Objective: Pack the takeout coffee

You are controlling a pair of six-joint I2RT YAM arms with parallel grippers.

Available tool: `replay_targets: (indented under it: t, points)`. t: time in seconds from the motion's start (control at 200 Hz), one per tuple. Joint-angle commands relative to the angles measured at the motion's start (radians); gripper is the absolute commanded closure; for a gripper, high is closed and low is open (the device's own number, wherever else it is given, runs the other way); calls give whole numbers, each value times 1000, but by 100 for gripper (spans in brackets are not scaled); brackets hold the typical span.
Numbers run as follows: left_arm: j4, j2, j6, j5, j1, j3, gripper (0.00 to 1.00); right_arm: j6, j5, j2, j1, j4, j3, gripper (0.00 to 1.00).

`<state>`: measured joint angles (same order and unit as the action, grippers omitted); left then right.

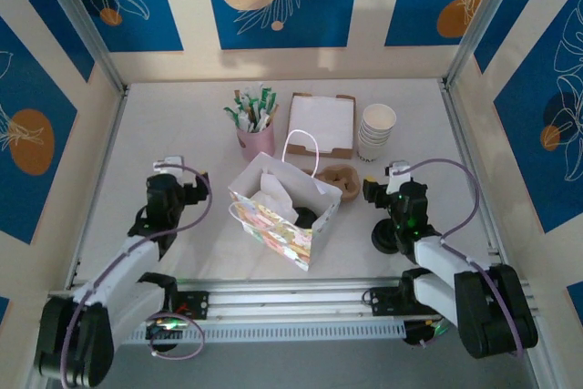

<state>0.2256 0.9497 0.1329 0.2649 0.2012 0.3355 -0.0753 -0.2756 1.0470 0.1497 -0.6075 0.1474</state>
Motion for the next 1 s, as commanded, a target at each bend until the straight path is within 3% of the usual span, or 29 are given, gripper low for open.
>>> replay_targets:
  t: [0.0,0.08,0.25,0.44,0.645,0.995]
  points:
    - [140,79,-81,16,7,55,0,28,-4,24,-4,-113,35,24]
    - [221,148,-130,-16,6,52,0,31,-14,43,-5,-133,38,24]
    - [342,297,-131,59,6,43,0,34,-24,72,-9,-178,37,25]
    - [453,374,-251,10,0,37,0,11,-9,110,-11,-288,11,24]
    - [533,425,-214,-27,-35,37,0,62,47,186,-10,-344,36,24]
    - [649,520,-212,-49,-59,27,0,117,27,350,15,-511,46,21]
